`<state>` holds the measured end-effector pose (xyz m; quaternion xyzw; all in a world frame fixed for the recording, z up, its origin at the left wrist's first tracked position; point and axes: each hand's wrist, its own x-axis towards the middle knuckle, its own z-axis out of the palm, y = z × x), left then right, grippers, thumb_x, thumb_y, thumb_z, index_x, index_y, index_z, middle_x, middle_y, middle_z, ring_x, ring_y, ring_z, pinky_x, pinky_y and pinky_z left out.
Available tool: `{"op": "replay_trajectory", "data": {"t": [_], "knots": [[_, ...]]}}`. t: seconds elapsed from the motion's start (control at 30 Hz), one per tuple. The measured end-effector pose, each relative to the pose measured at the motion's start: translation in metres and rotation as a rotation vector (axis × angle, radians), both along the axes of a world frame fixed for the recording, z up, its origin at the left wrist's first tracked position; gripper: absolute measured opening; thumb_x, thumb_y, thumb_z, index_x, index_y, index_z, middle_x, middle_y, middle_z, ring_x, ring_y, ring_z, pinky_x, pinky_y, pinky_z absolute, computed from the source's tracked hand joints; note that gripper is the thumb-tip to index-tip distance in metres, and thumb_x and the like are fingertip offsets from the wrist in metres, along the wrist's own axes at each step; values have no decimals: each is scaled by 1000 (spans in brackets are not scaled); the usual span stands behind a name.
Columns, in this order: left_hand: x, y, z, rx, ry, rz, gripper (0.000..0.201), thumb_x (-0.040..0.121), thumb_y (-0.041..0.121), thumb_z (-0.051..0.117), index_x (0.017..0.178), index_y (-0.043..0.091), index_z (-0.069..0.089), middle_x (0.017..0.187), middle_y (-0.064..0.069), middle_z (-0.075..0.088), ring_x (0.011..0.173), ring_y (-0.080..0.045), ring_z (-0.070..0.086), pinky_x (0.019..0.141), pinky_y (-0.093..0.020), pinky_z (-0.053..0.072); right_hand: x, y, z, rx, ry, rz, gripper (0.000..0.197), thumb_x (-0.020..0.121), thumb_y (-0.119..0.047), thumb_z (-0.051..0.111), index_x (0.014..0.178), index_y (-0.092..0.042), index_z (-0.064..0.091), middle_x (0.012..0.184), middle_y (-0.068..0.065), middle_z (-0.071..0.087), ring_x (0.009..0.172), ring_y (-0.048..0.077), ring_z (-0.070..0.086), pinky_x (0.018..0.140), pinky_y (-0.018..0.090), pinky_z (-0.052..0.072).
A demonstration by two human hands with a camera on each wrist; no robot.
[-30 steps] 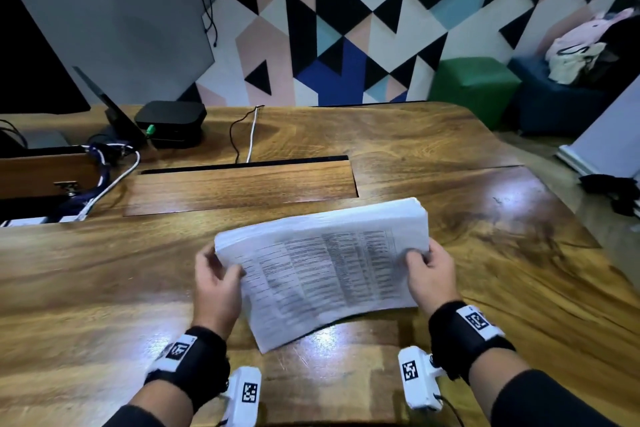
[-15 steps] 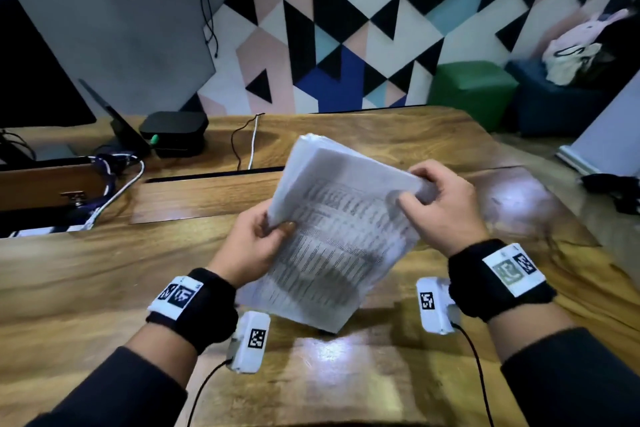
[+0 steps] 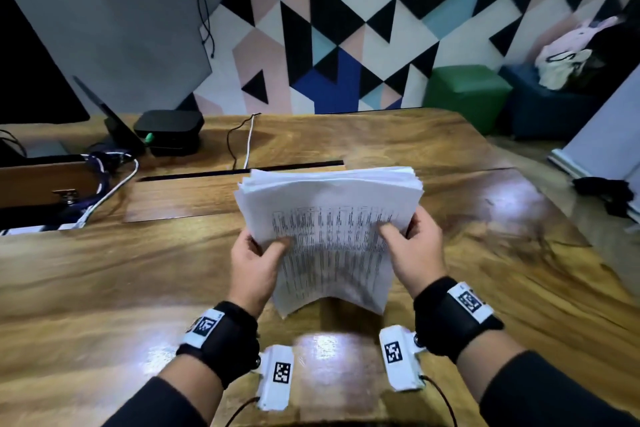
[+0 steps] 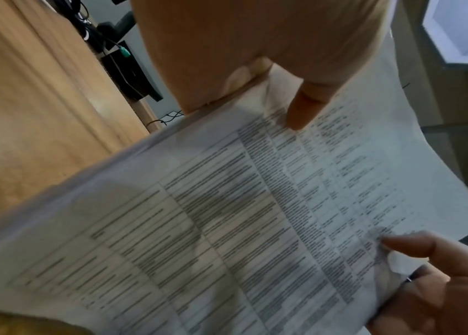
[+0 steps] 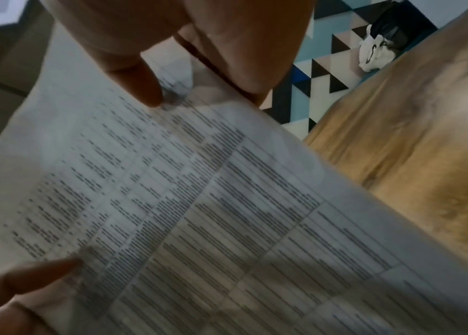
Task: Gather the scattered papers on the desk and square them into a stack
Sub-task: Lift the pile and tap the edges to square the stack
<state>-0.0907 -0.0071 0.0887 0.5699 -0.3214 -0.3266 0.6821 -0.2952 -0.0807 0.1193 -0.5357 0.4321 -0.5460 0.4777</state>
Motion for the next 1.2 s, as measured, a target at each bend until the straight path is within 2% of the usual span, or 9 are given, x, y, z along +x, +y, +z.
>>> {"op": "replay_trajectory", "data": {"t": [0.3,0.4,0.53,0.7,0.8,0.87,0.9,0.97,1.2], "knots": [[5,-13,28,-208,-32,51,19,69,0,56,83,12,56,70,6,64,62,-1,55,59,-15,46,3,-3,15,-39,-68,-33,40,77,20,56,91,-17,62,73,-12,72,67,-3,64,63,13,50],[12,-13,37,-219,-79,15,23,65,3,60,85,13,53,76,-5,56,64,-7,52,60,-19,45,-6,-7,24,-38,-79,32,38,75,21,59,92,-13,58,75,-6,67,66,2,62,63,16,51],[17,-12,49,-218,-179,-45,23,64,7,65,83,16,56,71,3,59,62,-6,50,58,-19,44,-15,-17,40,-28,-38,172,40,76,21,56,93,-14,64,78,-2,69,70,5,62,64,17,52],[9,-15,50,-245,-144,-32,17,72,-7,57,79,8,58,69,3,62,64,-8,53,59,-21,45,-7,-18,42,6,-28,161,32,77,18,52,75,-10,68,70,-4,69,68,7,60,66,21,51],[7,-15,49,-251,-35,-28,44,80,-18,49,68,21,65,62,12,65,60,-2,56,57,-15,47,-4,-15,41,-20,-24,114,22,73,4,52,66,-14,64,71,-1,64,71,10,56,67,23,46],[10,-15,49,-282,-3,-45,26,74,-4,56,71,20,65,65,8,64,62,-7,56,57,-17,46,-6,-14,43,-42,-49,128,21,66,-2,51,59,-20,59,62,-8,58,66,9,51,62,21,43],[10,-13,51,-297,9,-66,12,68,7,58,76,14,63,70,3,62,66,-10,55,59,-19,45,-7,-13,44,-52,-65,145,20,65,-2,52,60,-21,57,60,-11,56,64,8,49,60,19,41],[8,-14,52,-301,10,-96,23,62,16,57,83,7,57,76,-6,59,71,-15,53,63,-22,46,-5,-11,46,-75,-88,172,19,65,-1,54,70,-19,56,58,-14,56,59,3,49,57,15,42],[2,-16,51,-273,-16,-77,23,69,-5,46,85,9,55,77,-2,61,72,-11,55,66,-20,48,0,-8,52,-104,-36,150,27,70,14,54,81,-11,55,60,-16,59,52,-5,50,49,10,42]]}}
